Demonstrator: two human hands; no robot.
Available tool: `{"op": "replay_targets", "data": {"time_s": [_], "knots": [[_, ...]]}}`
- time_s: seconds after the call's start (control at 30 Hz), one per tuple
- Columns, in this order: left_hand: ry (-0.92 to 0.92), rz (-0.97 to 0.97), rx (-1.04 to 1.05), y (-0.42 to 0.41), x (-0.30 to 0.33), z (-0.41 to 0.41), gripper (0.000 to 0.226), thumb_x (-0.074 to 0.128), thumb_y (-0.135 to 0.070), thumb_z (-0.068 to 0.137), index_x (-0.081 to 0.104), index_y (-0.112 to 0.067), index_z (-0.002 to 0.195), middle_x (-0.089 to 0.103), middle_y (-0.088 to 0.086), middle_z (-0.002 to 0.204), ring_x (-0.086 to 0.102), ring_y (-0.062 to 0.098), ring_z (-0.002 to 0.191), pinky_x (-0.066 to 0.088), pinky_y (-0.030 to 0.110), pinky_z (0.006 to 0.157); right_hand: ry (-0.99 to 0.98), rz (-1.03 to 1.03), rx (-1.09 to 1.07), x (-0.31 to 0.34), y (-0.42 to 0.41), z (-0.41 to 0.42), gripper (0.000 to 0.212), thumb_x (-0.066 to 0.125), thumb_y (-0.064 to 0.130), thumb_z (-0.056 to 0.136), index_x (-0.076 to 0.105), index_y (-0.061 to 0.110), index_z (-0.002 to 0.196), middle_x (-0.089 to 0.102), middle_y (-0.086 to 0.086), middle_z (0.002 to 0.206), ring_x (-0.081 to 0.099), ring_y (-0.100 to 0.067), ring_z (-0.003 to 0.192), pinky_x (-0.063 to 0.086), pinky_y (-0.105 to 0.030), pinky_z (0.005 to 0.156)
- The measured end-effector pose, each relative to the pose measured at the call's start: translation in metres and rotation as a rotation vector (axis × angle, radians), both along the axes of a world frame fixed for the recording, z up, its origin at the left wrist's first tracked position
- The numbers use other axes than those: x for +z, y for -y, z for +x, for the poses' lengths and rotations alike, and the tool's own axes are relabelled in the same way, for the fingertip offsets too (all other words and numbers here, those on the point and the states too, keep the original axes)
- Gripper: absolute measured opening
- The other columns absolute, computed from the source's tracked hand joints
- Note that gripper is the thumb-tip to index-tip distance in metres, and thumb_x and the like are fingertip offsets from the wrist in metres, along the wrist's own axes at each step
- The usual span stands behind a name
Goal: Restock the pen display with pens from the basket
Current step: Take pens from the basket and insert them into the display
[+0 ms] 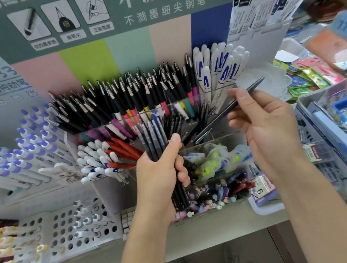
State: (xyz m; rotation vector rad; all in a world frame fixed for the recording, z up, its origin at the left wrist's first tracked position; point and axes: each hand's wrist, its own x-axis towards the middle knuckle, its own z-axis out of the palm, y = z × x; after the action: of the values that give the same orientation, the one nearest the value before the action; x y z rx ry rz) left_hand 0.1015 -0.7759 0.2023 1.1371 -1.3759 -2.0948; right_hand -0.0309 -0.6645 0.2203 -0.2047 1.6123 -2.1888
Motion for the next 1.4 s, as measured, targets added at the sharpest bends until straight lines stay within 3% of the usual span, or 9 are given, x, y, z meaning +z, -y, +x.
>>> {"op": "replay_targets", "data": {"time_s": [0.2,0.3,0.43,0.53,0.67,0.8,1.0,1.23,1.4], "knots": [[-0.042,0.168,-0.009,-0.003,0.009,0.001,0.030,0.063,-0.040,0.095,0.059,-0.011,0.096,0.037,-0.003,0.055,0.032,0.012,0.043,0.031,0.024,0.039,-0.670,0.550,-0.073,-0.024,0.018,0.007,0.020,0.078,0.016,0.087,0.065,0.025,0.098,0.070,0.015,0.083,0.069,0.000,0.076,0.057,-0.017,0.072],[-0.110,0.316,0.031,-0.005,0.012,0.000,0.027,0.053,-0.038,0.099,0.056,-0.011,0.094,0.036,-0.002,0.054,0.030,0.011,0.040,0.027,0.023,0.037,-0.750,0.612,-0.068,-0.038,0.028,0.010,0.019,0.082,0.012,0.083,0.065,0.018,0.090,0.062,0.017,0.075,0.063,0.005,0.070,0.053,-0.013,0.068],[-0.132,0.300,0.042,-0.007,0.012,-0.001,0.021,0.049,-0.030,0.099,0.055,-0.012,0.090,0.036,-0.002,0.054,0.030,0.011,0.041,0.026,0.022,0.039,-0.843,0.663,-0.057,-0.053,0.034,0.004,0.010,0.081,0.008,0.082,0.072,0.009,0.086,0.068,0.003,0.076,0.065,-0.014,0.069,0.058,-0.037,0.069],[-0.119,0.266,0.020,-0.006,0.011,-0.001,0.015,0.050,-0.024,0.099,0.053,-0.011,0.091,0.037,-0.001,0.055,0.031,0.011,0.041,0.027,0.022,0.038,-0.922,0.712,-0.069,-0.057,0.034,0.001,0.007,0.082,0.008,0.080,0.076,0.008,0.082,0.069,-0.001,0.077,0.065,-0.019,0.068,0.056,-0.043,0.065],[-0.065,0.144,-0.051,-0.006,0.008,0.000,0.014,0.059,-0.025,0.099,0.055,-0.012,0.100,0.044,0.000,0.057,0.037,0.013,0.043,0.034,0.025,0.039,-0.823,0.700,-0.095,-0.040,0.029,0.003,0.006,0.083,0.020,0.082,0.078,0.015,0.081,0.066,0.005,0.074,0.060,-0.010,0.065,0.054,-0.034,0.065],[-0.059,0.050,-0.095,-0.009,0.006,-0.003,0.015,0.065,-0.025,0.096,0.059,-0.012,0.093,0.049,0.001,0.058,0.040,0.013,0.042,0.035,0.024,0.039,-0.355,0.569,0.176,-0.004,0.016,0.013,0.028,0.075,0.043,0.087,0.078,0.019,0.073,0.063,0.003,0.055,0.053,-0.003,0.051,0.047,-0.020,0.054],[-0.024,-0.020,-0.213,-0.009,0.006,-0.006,0.029,0.064,-0.031,0.096,0.068,-0.003,0.104,0.057,0.004,0.061,0.043,0.015,0.044,0.036,0.025,0.041,0.200,0.308,0.450,-0.012,0.017,0.018,0.023,0.074,0.032,0.090,0.072,0.013,0.077,0.061,-0.006,0.070,0.050,-0.018,0.061,0.035,-0.026,0.052],[0.026,0.016,-0.028,-0.007,0.008,-0.006,0.025,0.064,-0.032,0.097,0.062,-0.008,0.101,0.064,0.004,0.063,0.059,0.018,0.051,0.041,0.027,0.041,0.102,0.134,0.087,0.003,0.009,0.014,0.018,0.064,0.009,0.095,0.067,0.006,0.078,0.061,-0.004,0.064,0.059,-0.012,0.050,0.044,-0.016,0.042],[0.035,0.017,0.046,0.000,0.004,-0.001,0.027,0.064,-0.033,0.097,0.060,-0.007,0.103,0.046,-0.003,0.054,0.040,0.013,0.045,0.036,0.025,0.041,-0.240,0.176,-0.173,0.006,-0.001,-0.004,0.018,0.061,0.012,0.100,0.065,0.011,0.083,0.067,-0.009,0.068,0.070,-0.022,0.056,0.058,-0.027,0.051]]}}
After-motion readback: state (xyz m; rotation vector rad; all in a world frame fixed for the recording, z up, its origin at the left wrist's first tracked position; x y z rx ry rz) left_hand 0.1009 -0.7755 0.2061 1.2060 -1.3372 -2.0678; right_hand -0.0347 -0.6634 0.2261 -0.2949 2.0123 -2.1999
